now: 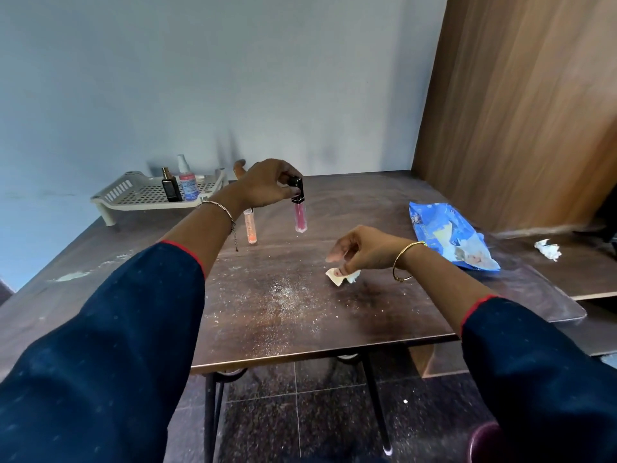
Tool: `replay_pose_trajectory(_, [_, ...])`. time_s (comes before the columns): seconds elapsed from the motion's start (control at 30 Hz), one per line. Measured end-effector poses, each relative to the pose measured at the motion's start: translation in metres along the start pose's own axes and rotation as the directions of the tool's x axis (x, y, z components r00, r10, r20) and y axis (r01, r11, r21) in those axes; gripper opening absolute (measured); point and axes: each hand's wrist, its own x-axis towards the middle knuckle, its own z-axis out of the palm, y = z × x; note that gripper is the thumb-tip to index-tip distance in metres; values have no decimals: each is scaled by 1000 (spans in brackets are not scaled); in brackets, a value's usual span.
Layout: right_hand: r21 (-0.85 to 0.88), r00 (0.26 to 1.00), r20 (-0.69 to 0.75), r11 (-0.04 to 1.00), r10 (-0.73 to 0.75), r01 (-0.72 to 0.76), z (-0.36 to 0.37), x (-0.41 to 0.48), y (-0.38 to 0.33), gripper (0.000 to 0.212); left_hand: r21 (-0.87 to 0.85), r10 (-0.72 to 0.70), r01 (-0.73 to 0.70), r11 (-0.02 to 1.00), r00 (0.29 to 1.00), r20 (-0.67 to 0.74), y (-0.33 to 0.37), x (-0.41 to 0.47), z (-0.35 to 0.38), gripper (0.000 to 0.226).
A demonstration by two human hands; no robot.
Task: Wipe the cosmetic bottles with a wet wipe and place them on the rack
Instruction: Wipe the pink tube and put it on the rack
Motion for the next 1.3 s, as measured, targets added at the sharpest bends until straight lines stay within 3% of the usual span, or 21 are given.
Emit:
replay_pose_trajectory(0.17, [-237,994,-98,971,-45,20,16,-13,-1,23,-112,28,-30,993,999,-22,20,-33,-2,32])
replay_pose_trajectory(0.3, [-208,970,-229,977,-87,38,22,-25,-1,20,-173,46,-43,984,999,9,28,-63,11,38])
replay_pose_trajectory(0.4, [-86,920,-387,996,-63,32,25,-36,1,19,-216,45,-37,976,999,30,32,-81,27,36])
replay_pose_trajectory(0.57, [213,797,-600,974,67,78,29,-53,4,15,-141,152,-158,977,987,-58,43,-101,54,32])
replay_pose_trajectory(0.77, [494,705,-667,851,240,178,37,-65,4,17,-100,164,-185,978,969,-184,49,-109,74,28])
replay_pose_trajectory(0.93, [601,711,-657,743,252,292,35,-70,-4,16,-76,154,-176,981,960,-235,44,-112,72,30])
replay_pose_trajectory(1.03, [594,720,-662,732,209,333,32,-68,-16,13,-150,95,-137,979,962,-258,41,-113,68,14])
replay_pose_trajectory(1.1, [542,718,-680,763,151,353,30,-64,-26,13,-199,50,-102,975,966,-253,41,-113,65,18])
replay_pose_trajectory(1.3, [192,694,-717,938,-67,289,30,-53,-41,15,-341,-47,-22,940,980,-194,43,-112,60,18])
